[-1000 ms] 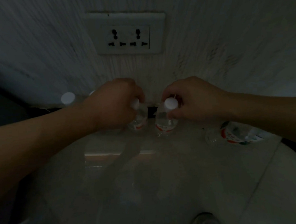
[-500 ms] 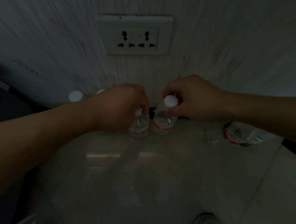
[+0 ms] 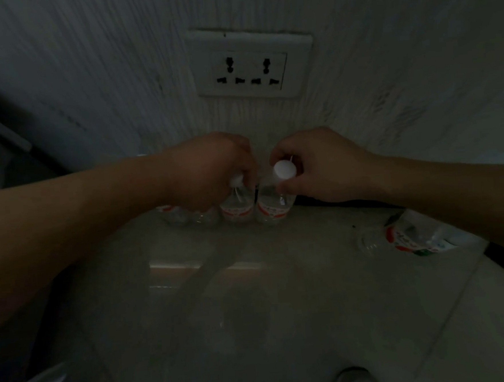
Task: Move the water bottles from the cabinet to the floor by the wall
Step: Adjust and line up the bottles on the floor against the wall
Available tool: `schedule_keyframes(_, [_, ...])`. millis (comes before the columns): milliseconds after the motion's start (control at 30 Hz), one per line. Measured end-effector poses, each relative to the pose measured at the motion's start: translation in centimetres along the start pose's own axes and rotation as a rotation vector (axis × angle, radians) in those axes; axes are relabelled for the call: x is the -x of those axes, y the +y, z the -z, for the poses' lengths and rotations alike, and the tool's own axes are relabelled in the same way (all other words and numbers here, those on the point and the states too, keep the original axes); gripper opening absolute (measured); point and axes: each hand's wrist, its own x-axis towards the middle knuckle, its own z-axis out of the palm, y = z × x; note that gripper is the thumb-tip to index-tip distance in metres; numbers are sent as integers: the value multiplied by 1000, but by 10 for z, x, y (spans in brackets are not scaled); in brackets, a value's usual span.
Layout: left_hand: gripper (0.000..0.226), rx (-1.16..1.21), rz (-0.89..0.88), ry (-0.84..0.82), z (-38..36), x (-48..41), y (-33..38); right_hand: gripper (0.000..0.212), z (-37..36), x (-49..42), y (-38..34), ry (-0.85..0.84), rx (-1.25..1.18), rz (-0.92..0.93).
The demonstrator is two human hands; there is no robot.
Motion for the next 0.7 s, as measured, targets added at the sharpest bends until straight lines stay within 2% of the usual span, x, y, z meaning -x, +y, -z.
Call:
schedule_keyframes(133, [34,-14,-22,34,0,0,-6,27,-3,-5,-1,3,14,26])
schedule_keyframes(400, [39,-9,8,-35,-3,8,-12,28,-11,-14,-3,3,20,50])
schedule_keyframes(500, [32,16,19,-31,-5,9,-13,27,-13,-14,-2,-6,15,48])
schedule_keyframes(700, [43,48,38,21,-11,6,-19,26,-15,-16,0,2,23,33])
